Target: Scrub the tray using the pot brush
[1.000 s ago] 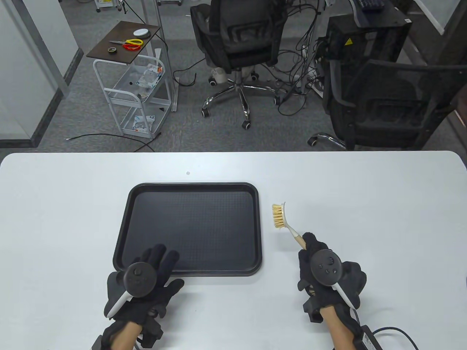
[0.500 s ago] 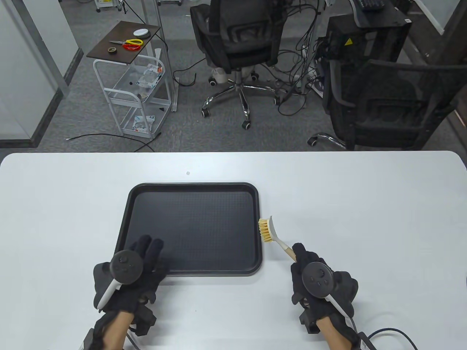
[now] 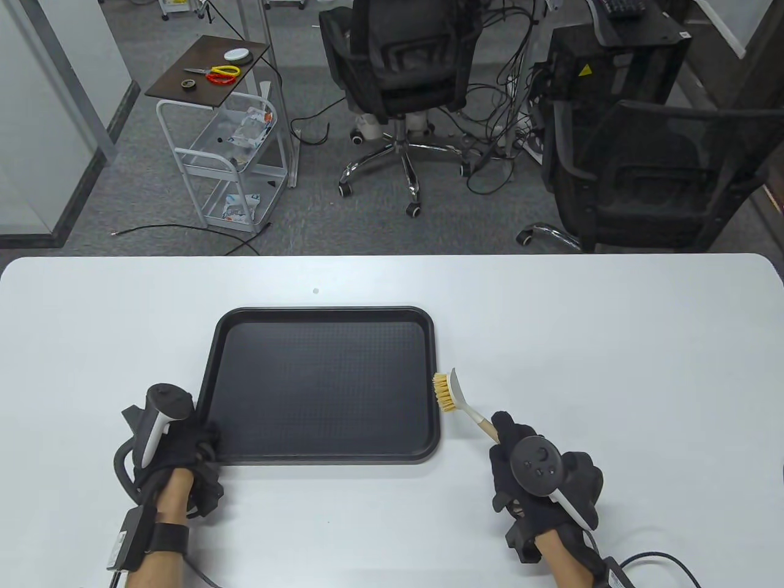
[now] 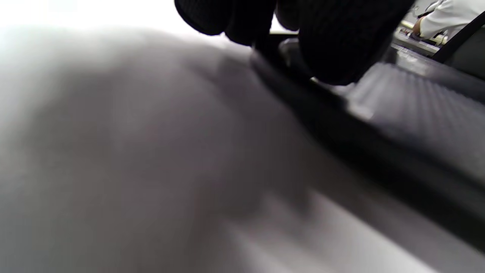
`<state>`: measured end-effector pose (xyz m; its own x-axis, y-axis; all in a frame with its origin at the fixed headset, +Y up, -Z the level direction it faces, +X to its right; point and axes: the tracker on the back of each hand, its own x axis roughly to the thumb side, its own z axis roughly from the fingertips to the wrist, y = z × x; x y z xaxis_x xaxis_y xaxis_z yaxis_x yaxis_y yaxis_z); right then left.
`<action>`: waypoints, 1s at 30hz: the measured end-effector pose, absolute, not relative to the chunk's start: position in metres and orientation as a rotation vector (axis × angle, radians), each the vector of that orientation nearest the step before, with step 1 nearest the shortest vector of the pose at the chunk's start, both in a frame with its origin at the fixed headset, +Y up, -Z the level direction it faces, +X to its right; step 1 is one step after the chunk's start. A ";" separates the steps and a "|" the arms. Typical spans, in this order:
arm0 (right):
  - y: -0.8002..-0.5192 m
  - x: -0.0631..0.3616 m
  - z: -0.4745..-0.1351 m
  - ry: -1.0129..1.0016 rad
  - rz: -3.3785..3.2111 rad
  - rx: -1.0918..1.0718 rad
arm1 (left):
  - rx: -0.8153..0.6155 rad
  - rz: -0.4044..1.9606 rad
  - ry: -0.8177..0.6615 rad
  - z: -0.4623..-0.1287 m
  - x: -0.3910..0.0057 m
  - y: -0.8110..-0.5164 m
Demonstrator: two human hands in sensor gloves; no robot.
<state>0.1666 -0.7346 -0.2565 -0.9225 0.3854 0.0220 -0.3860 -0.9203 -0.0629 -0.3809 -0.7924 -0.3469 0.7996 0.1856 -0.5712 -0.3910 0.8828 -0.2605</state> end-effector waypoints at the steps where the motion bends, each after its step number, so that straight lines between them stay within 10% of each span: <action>1: -0.734 0.166 -0.256 -0.091 2.743 0.013 | -0.383 0.319 0.558 -0.347 -0.381 -0.793; 30: -0.736 0.161 -0.257 -0.052 2.749 0.045 | -0.389 0.205 0.181 -0.331 -0.236 -0.790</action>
<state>0.1612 -0.7360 -0.2568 -0.9236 0.3813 0.0387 -0.3825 -0.9235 -0.0300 -0.2359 -0.7905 -0.3308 0.9632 0.1632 -0.2136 -0.2323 0.9051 -0.3560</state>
